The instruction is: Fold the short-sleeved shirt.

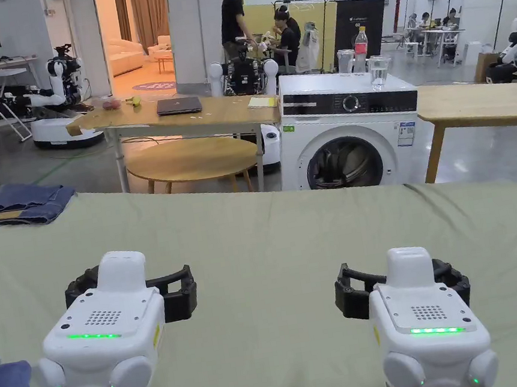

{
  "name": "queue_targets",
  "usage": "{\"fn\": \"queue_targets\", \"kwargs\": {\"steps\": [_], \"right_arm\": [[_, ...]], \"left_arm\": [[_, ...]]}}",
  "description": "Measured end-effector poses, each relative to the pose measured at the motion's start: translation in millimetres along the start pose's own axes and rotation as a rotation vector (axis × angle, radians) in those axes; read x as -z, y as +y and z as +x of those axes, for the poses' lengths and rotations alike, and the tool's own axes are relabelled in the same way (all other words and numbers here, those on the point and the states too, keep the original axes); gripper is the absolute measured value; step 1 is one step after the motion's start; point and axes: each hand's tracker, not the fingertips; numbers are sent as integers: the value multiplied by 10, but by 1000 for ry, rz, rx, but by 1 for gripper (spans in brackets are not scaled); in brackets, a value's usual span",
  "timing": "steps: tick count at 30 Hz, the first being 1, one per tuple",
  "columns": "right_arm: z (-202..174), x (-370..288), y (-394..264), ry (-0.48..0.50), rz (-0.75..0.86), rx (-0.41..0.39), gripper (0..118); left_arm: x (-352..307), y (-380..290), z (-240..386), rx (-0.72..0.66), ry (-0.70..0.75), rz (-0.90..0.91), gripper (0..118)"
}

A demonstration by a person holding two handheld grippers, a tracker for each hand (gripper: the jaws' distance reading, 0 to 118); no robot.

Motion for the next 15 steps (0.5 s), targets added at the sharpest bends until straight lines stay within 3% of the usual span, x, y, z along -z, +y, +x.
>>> {"fn": "queue_targets", "kwargs": {"steps": [15], "right_arm": [[34, 27, -37, 2, -6, 3, 118]], "left_arm": [[-15, 6, -60, -46, 11, -1, 113]]}}
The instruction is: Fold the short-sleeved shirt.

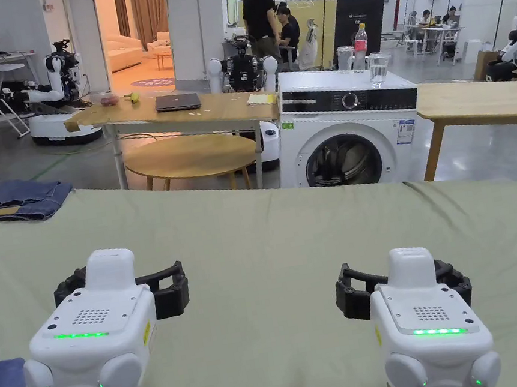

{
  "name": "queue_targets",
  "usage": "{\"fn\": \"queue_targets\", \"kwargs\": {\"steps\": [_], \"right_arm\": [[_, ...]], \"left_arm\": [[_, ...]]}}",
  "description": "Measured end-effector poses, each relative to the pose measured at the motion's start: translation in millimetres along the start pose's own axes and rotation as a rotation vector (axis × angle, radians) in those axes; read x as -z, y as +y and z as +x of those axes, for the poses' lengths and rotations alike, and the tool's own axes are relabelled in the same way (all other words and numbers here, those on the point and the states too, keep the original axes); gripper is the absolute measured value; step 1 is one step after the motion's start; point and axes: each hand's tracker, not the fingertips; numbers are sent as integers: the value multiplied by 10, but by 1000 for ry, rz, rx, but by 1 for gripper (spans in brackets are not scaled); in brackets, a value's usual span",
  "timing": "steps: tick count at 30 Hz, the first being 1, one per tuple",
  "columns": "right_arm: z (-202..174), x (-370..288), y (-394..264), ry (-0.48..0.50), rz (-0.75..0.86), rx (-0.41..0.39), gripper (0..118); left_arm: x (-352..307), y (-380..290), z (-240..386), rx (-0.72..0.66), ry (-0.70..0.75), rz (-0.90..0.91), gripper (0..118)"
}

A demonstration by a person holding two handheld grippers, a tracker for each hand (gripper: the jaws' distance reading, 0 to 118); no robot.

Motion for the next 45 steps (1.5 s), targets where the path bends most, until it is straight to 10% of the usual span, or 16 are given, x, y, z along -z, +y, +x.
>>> {"fn": "queue_targets", "kwargs": {"steps": [45], "right_arm": [[0, -91, 80, -15, 24, -14, 118]], "left_arm": [[-118, 17, 20, -44, -3, 34, 113]]}}
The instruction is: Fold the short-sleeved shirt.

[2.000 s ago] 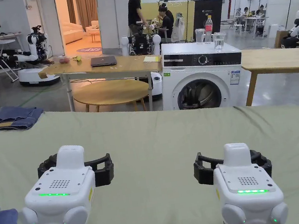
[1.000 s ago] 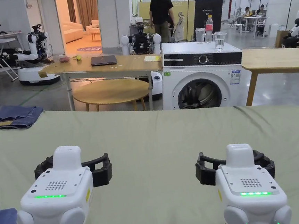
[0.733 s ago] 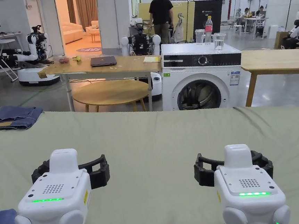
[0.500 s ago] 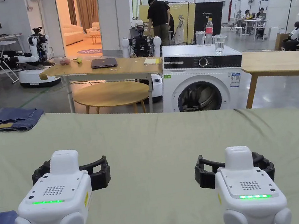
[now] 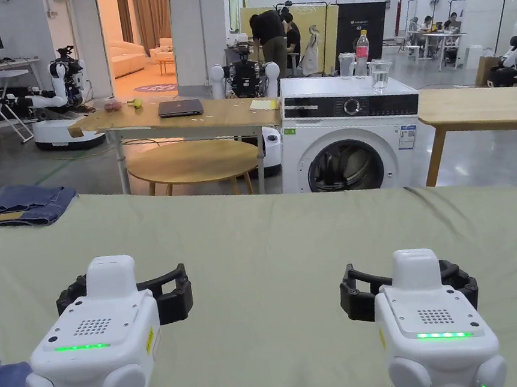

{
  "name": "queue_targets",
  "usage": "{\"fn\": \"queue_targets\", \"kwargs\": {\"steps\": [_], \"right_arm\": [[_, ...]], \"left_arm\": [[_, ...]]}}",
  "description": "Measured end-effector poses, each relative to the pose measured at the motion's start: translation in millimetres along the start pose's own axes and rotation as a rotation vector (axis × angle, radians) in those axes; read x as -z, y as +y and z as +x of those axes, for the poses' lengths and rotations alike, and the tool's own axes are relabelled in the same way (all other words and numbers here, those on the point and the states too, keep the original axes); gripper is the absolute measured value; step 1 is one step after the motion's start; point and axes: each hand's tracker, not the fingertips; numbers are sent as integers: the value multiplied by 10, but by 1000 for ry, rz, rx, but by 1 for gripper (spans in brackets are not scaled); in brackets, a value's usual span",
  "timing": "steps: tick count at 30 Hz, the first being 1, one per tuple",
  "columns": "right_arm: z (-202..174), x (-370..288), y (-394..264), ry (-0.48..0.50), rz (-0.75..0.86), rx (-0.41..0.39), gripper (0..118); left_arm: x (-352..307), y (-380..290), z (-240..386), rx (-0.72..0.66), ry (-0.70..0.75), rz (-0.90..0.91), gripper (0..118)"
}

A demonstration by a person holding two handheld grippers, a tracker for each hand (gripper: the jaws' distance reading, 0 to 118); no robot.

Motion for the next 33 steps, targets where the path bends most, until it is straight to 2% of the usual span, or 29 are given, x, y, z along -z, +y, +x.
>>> {"fn": "queue_targets", "kwargs": {"steps": [7, 9, 10, 11, 12, 13, 14, 15, 18, 21, 26, 29, 33], "right_arm": [[-22, -22, 19, -12, 11, -3, 118], [-25, -40, 34, -10, 22, 1, 116], [-25, -50, 41, -5, 28, 2, 106], [-22, -58, 40, 0, 34, 3, 92], [-28, -57, 46, -2, 34, 1, 72], [-30, -53, 51, 0, 31, 0, 44], [-32, -49, 50, -2, 28, 0, 20], [-27, -37, 46, -11, 23, -3, 6], [-17, -57, 33, 2, 35, -11, 0], [-18, -62, 36, -2, 23, -21, 0], [27, -90, 53, 5, -5, 44, 0], [17, -86, 63, 9, -17, 50, 0], [-74, -100, 114, 28, -14, 59, 0]], "left_arm": [[-51, 25, 39, -12, 18, 32, 112], [-62, 33, 22, -23, 13, 42, 106], [-67, 37, 20, -25, 11, 44, 95], [-69, 41, 25, -22, 13, 45, 81], [-53, 33, 22, -14, 26, 41, 62], [-45, 31, 28, -8, 33, 36, 32], [-41, 30, 31, -3, 39, 33, 13], [-43, 25, 35, 1, 48, 33, 2], [-73, 9, 38, 4, 40, 38, 0], [-105, 10, 64, 43, 24, 38, 0], [-88, 13, 32, 27, 9, 10, 0], [-38, 49, -46, 14, 15, -80, 0], [-119, 48, -232, 0, 46, -80, 0]]}}
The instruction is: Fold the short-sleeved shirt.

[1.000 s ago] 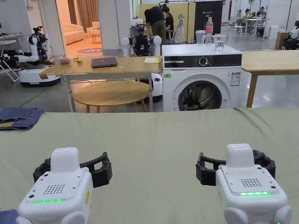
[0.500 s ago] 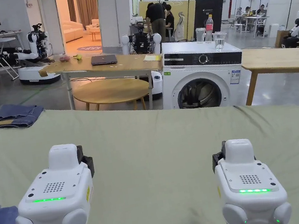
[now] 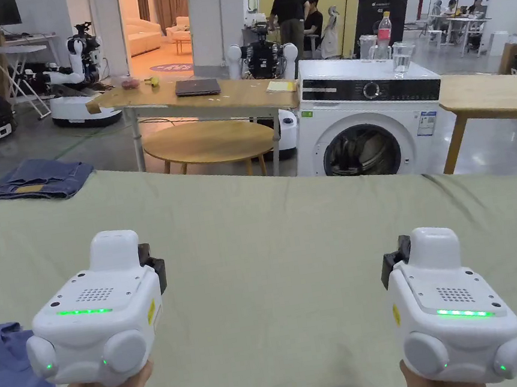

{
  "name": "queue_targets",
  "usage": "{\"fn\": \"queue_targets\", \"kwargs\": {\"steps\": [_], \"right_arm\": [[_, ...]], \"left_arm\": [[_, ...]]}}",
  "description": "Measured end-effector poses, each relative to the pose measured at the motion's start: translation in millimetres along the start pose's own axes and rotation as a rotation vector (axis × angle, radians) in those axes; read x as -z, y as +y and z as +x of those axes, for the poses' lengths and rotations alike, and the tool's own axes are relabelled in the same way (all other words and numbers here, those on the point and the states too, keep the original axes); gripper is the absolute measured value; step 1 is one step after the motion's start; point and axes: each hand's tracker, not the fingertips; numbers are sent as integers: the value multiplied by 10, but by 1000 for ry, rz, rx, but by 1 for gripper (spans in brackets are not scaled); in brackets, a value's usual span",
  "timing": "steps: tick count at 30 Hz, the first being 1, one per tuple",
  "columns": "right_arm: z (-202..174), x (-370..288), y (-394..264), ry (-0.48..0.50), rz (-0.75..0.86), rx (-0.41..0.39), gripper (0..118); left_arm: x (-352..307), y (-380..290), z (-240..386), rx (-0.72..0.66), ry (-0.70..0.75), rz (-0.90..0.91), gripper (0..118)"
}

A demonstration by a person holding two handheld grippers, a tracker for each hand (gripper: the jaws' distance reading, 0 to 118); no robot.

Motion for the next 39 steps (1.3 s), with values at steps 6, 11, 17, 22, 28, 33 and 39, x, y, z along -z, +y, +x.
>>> {"fn": "queue_targets", "kwargs": {"steps": [6, 11, 17, 22, 28, 33, 39], "right_arm": [[-427, -6, 63, 85, 8, -35, 0], [-902, -36, 60, 178, -2, -45, 0], [-1423, -85, -36, 291, -34, -57, 0], [-1705, -105, -184, 363, -68, -94, 0], [-1797, -101, -309, 394, -109, -95, 0], [-1729, -25, -356, 388, -143, -87, 0], [-1576, 29, -402, 359, -163, -93, 0]], "left_arm": [[-172, 45, -405, -7, 74, -6, 0], [-398, 73, -857, -27, 169, -38, 0], [-642, 19, -1443, -37, 236, -158, 0], [-633, -119, -1890, -101, 204, -363, 12], [-374, -358, -2095, -207, 124, -559, 94], [-8, -651, -2072, -250, 100, -674, 94], [414, -1203, -2061, -200, 139, -888, 68]]}}
